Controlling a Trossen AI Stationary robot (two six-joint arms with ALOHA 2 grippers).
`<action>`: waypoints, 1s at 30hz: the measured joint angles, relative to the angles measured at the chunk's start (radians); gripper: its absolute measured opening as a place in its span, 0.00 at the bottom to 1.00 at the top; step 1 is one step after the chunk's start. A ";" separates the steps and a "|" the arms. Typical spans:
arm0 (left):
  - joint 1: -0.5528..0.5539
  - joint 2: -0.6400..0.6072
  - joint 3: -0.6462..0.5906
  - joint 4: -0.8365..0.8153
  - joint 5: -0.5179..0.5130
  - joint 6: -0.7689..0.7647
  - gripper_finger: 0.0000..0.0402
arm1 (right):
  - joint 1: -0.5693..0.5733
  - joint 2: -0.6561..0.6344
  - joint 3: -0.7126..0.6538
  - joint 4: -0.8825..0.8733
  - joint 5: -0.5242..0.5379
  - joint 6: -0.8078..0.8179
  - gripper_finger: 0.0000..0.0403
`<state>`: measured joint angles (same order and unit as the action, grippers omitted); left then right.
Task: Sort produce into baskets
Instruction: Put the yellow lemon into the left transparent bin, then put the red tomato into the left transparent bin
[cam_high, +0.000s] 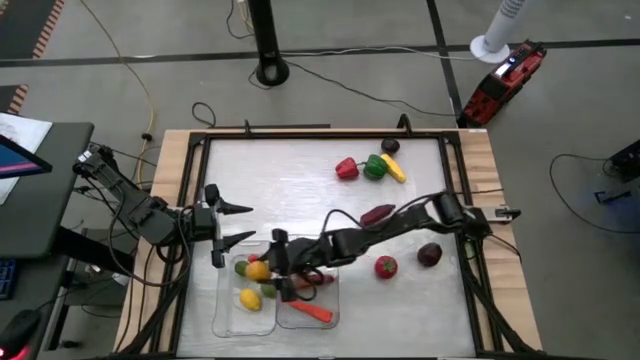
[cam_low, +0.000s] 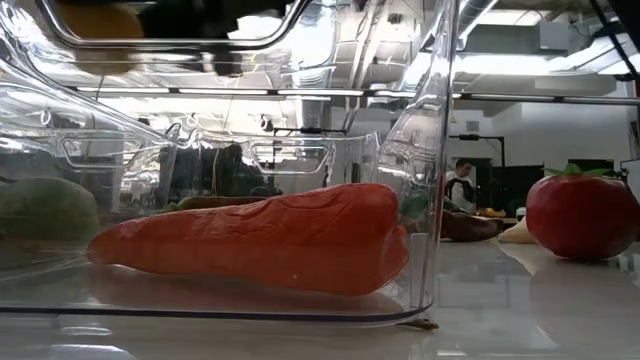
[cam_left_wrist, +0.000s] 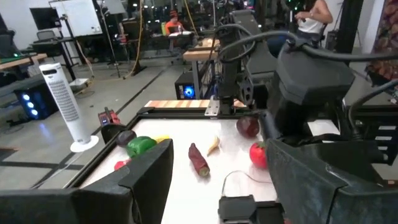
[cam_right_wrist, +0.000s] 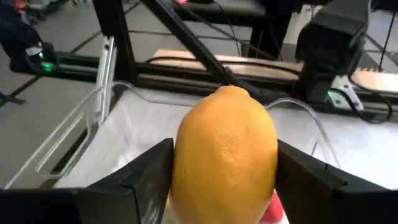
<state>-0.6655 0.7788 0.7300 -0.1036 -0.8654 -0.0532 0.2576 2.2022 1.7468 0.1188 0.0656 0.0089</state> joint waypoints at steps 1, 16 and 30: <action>0.000 0.000 0.000 -0.003 0.000 -0.001 0.60 | 0.000 -0.001 0.008 -0.035 0.000 -0.005 0.71; 0.000 0.000 0.000 -0.017 0.004 -0.019 0.60 | 0.091 -0.148 0.010 -0.618 0.336 -0.002 0.77; 0.000 0.000 0.000 -0.012 -0.004 -0.020 0.60 | 0.276 -0.583 -0.525 -0.753 0.485 0.469 0.77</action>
<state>-0.6655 0.7788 0.7300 -0.1156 -0.8689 -0.0731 0.5334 1.6196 1.2219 -0.6340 0.5501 0.4784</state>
